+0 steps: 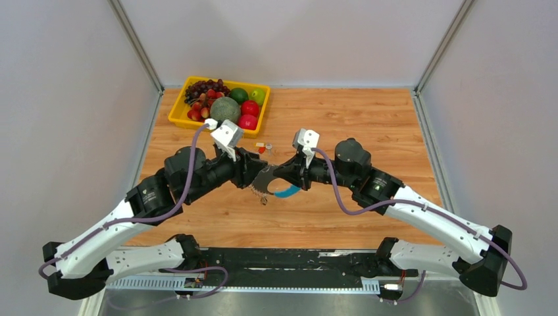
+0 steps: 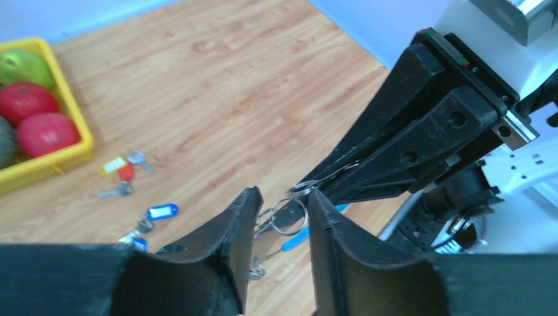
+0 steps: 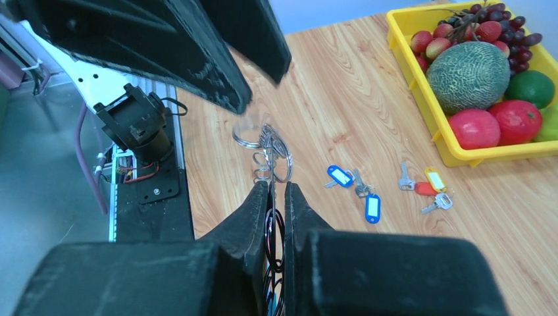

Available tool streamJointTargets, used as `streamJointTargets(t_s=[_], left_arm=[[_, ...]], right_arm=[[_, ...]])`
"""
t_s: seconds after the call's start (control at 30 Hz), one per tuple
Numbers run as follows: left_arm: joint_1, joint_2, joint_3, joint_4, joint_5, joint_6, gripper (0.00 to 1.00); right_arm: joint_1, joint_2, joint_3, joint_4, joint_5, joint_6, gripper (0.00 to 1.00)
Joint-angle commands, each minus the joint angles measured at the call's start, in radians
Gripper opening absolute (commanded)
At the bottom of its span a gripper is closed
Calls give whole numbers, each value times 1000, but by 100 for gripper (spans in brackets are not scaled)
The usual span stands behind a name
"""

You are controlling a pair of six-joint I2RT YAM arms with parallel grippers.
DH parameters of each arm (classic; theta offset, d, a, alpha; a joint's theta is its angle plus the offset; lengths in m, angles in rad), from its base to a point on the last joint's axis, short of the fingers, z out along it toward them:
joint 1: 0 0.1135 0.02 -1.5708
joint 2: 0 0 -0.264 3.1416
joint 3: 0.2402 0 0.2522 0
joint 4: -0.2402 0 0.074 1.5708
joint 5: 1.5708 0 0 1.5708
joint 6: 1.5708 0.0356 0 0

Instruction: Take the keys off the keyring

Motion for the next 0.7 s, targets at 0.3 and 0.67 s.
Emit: streamJointTargets(t_s=[0.3,0.67], left_arm=[[4,-98,-24,37,-133,-35,97],[5,-164,-77,15,-187,-52,100]], right_arm=[[-2,-101,14,6,132,17,0],[-1,-155,14,-32,232,20,0]])
